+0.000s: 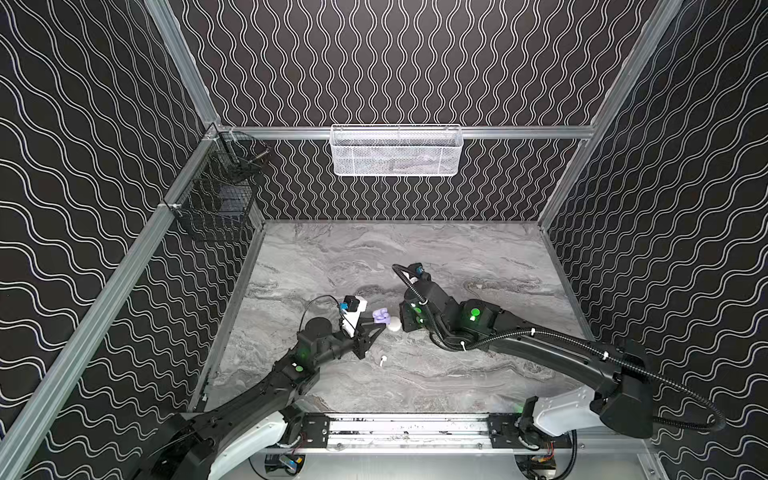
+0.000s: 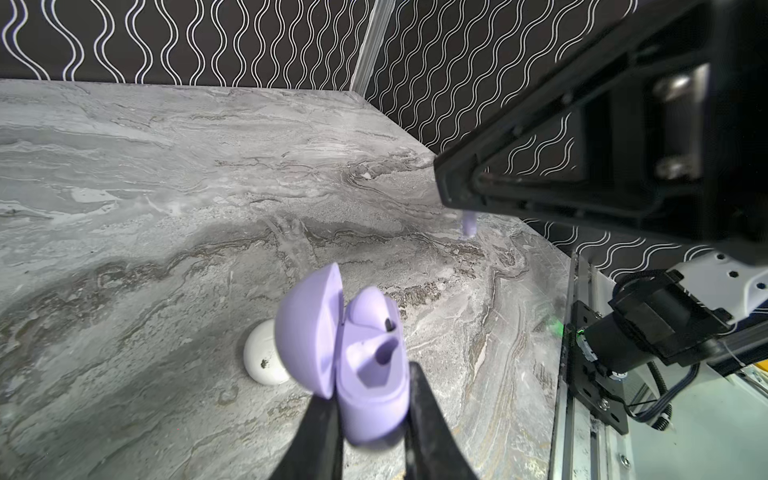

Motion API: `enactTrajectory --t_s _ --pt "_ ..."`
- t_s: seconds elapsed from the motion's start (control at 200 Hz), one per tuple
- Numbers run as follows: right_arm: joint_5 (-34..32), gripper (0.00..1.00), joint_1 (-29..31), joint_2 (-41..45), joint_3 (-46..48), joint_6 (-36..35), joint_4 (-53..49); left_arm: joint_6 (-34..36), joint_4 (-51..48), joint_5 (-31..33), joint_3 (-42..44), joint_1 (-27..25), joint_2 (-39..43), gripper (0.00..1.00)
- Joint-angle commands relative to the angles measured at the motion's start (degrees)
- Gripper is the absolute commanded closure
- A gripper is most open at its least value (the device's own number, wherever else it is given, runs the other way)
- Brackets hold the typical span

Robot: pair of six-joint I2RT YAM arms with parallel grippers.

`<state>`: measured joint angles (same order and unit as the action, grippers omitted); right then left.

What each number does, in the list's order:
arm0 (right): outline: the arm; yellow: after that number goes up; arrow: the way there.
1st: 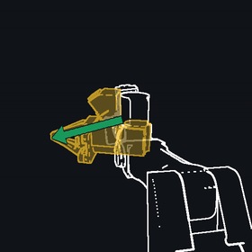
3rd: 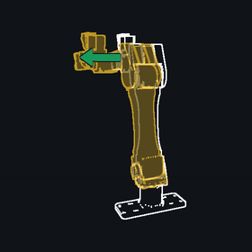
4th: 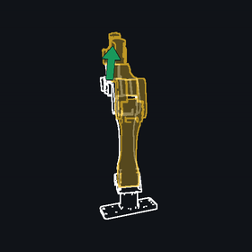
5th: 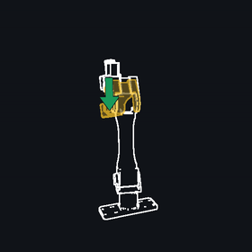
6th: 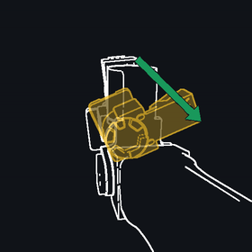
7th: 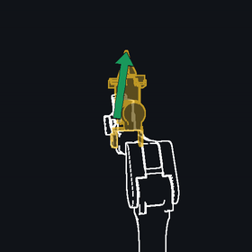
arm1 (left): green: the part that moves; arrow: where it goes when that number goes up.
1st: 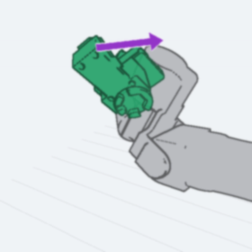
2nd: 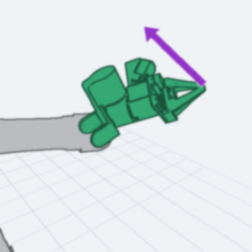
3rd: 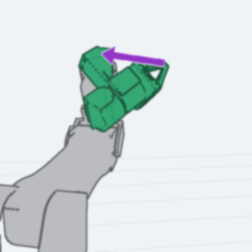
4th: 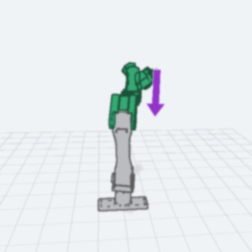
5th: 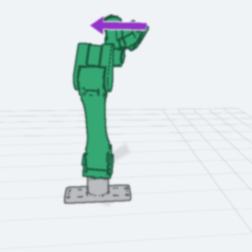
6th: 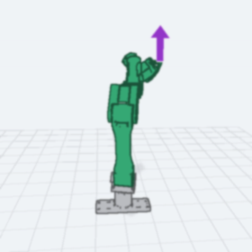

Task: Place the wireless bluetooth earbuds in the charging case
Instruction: 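Carry the lavender earbud with the right gripper over the case in the left gripper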

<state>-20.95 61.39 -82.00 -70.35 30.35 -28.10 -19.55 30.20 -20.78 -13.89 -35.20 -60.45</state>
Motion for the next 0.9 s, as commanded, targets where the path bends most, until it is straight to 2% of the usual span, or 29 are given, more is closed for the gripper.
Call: enactTrajectory --t_s 0.0,0.891 --pt "-1.5 0.85 0.9 -0.9 -1.9 -0.7 0.1 -0.8 3.4 -1.3 -0.4 0.1 -0.3 0.89" --pt "-0.1 0.84 3.9 -6.7 -7.2 -2.5 1.9 -1.9 7.1 -4.6 -0.1 0.0 -1.6 0.90"
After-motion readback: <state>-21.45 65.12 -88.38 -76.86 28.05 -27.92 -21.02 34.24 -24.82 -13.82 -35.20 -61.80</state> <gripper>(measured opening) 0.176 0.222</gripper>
